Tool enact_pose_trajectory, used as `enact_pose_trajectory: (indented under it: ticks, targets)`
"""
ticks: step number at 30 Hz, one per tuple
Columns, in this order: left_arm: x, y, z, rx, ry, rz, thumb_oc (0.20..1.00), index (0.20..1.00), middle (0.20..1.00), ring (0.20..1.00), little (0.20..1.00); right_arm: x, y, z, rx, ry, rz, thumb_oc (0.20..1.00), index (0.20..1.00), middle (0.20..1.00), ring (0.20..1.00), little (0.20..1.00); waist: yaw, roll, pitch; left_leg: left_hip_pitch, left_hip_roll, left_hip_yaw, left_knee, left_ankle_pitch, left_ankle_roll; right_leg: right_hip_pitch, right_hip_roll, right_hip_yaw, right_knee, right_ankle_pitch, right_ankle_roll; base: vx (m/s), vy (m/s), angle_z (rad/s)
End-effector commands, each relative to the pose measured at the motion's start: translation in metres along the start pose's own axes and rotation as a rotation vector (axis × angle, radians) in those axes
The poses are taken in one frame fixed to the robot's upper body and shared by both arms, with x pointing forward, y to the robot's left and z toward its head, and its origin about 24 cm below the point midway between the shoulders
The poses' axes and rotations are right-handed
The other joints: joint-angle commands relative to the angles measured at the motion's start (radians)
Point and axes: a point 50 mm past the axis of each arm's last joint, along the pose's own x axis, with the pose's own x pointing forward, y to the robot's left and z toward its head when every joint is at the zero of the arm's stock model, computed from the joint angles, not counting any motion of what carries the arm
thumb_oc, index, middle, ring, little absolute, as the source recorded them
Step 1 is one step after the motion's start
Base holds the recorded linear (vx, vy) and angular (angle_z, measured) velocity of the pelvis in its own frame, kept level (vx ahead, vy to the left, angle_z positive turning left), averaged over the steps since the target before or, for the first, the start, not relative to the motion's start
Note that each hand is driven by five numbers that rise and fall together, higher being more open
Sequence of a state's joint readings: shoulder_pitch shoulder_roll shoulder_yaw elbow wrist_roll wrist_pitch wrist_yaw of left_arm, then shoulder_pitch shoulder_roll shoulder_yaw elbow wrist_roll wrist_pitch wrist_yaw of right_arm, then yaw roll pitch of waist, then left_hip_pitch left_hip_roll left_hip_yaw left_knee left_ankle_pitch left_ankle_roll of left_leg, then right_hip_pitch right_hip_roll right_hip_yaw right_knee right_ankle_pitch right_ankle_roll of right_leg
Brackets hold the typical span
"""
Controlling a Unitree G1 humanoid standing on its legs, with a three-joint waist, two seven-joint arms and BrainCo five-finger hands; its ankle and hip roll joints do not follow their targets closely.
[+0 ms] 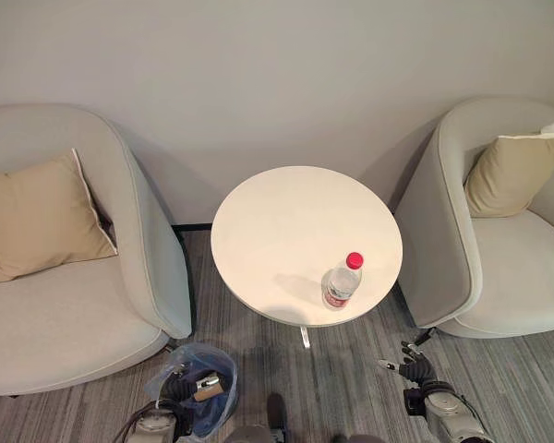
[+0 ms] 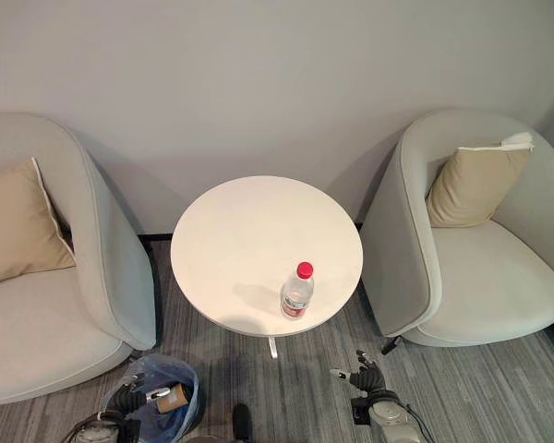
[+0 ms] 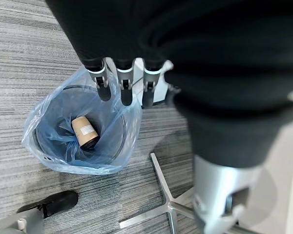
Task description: Gather garbage on tea table into small bin, then transfer packed bag to large trash can.
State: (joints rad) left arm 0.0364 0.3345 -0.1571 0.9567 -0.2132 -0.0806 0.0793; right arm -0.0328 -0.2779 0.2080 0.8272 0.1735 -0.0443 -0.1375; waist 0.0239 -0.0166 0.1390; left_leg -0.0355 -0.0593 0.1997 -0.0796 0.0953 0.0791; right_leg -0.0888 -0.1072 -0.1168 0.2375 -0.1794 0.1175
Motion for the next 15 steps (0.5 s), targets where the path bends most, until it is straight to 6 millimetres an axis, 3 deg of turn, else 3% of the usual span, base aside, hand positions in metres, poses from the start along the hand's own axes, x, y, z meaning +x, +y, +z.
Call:
enact_pose_trajectory:
  ticks: [1, 5, 10, 15]
  targets:
    - [0.001, -0.004, 0.008, 0.021, -0.051, 0.004, 1.000, 1.000, 1.000, 1.000, 1.000, 0.004, -0.021, 0.029, -0.104, -0.125, -0.036, 1.000, 1.000, 1.000, 1.000, 1.000, -0.005, 0.007, 0.037, 0.011, 0.056, -0.071, 0.081, -0.106, -0.082, 0.049, 0.031, 0.013, -0.145, 0.108, -0.005, 0.05, -0.105, 0.32]
    - [0.000, -0.004, 0.004, 0.019, -0.039, 0.006, 1.000, 1.000, 1.000, 1.000, 1.000, 0.003, -0.023, 0.043, -0.202, -0.194, -0.033, 1.000, 1.000, 1.000, 1.000, 1.000, -0.001, 0.003, 0.024, 0.020, 0.061, -0.075, 0.080, -0.109, -0.090, 0.083, 0.033, 0.008, -0.182, 0.110, -0.014, 0.04, -0.098, 0.14]
    - [-0.003, -0.011, -0.001, 0.041, -0.031, -0.021, 1.000, 1.000, 1.000, 1.000, 1.000, -0.007, -0.030, 0.082, -0.420, -0.391, -0.022, 1.000, 1.000, 1.000, 1.000, 1.000, 0.003, 0.007, 0.009, 0.034, 0.078, -0.094, 0.075, -0.100, -0.113, 0.144, 0.049, -0.023, -0.240, 0.101, -0.030, 0.05, -0.133, 0.12]
    - [-0.003, -0.017, 0.002, 0.047, -0.050, -0.042, 1.000, 1.000, 1.000, 1.000, 1.000, -0.017, -0.028, 0.104, -0.509, -0.508, 0.021, 1.000, 1.000, 1.000, 1.000, 1.000, 0.002, 0.017, 0.008, 0.039, 0.086, -0.107, 0.068, -0.087, -0.128, 0.170, 0.060, -0.039, -0.266, 0.090, -0.038, 0.03, -0.075, 0.13]
